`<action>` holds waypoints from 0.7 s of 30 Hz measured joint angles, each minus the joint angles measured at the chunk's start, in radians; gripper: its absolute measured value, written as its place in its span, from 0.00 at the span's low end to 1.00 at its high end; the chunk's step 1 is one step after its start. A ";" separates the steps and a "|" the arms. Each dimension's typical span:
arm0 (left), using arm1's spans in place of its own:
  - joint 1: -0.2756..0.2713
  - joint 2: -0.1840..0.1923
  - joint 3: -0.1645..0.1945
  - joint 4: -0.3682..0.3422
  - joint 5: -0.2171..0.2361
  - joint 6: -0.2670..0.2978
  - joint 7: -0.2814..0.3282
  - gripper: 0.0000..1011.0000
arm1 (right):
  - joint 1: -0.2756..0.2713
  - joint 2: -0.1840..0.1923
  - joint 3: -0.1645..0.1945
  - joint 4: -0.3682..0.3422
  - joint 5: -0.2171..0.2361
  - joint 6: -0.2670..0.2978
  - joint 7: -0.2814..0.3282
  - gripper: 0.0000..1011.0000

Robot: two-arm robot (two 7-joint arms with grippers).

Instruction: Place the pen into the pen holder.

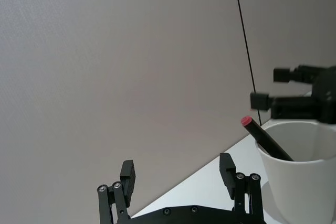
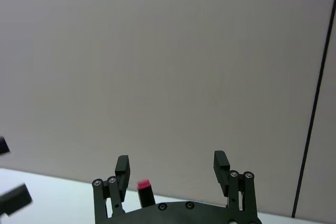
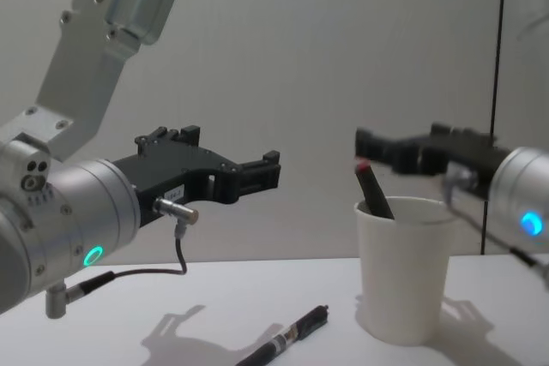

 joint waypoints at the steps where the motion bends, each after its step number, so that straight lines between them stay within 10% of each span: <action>1: 0.000 0.000 0.000 0.000 0.000 0.000 0.000 0.99 | -0.007 0.006 0.003 -0.020 0.007 0.000 0.002 0.99; 21: 0.000 0.000 0.000 0.000 0.000 0.000 0.000 0.99 | -0.175 0.183 0.130 -0.340 0.285 -0.014 -0.014 0.99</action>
